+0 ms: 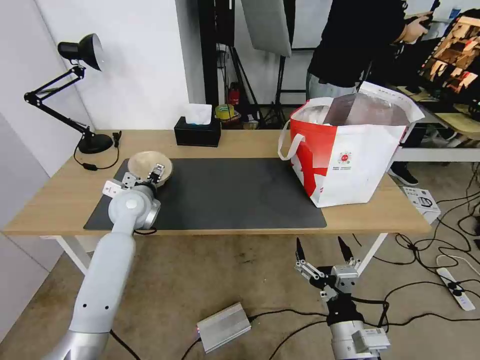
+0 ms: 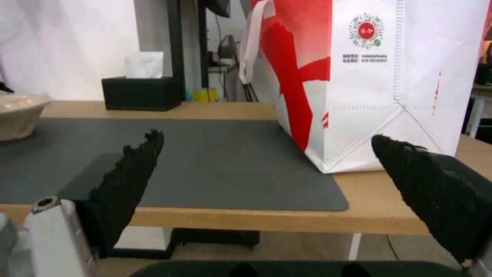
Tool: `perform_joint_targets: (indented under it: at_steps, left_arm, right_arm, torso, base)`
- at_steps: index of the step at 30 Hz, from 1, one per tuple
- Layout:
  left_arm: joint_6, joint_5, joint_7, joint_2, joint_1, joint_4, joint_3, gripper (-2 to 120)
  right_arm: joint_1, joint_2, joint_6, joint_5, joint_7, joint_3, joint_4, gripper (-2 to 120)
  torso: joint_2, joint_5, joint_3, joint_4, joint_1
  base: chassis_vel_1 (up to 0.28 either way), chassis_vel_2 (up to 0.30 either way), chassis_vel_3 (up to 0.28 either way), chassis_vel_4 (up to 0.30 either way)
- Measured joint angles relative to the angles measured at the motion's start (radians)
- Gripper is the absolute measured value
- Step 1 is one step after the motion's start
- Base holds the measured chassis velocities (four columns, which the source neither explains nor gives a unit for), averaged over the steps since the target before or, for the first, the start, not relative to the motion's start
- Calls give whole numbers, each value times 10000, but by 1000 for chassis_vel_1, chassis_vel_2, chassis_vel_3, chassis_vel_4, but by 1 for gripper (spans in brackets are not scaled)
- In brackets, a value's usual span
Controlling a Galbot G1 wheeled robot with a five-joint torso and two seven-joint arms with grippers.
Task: Pick up the trash from the table and place it into the takeout bag.
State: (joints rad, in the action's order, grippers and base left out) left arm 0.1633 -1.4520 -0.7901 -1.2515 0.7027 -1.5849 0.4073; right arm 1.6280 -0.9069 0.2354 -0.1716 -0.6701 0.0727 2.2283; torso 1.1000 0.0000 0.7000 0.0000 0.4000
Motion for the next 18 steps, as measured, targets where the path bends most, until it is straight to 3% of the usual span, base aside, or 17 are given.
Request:
perform_joint_targets:
  at_steps: [18]
  left_arm:
    - [-31,133,178,-280,-739,1008,-326,100]
  right_arm:
    - [0,0,0,0,0,0,0,100]
  torso:
    - [0,0,0,0,0]
  base:
    - [0,0,0,0]
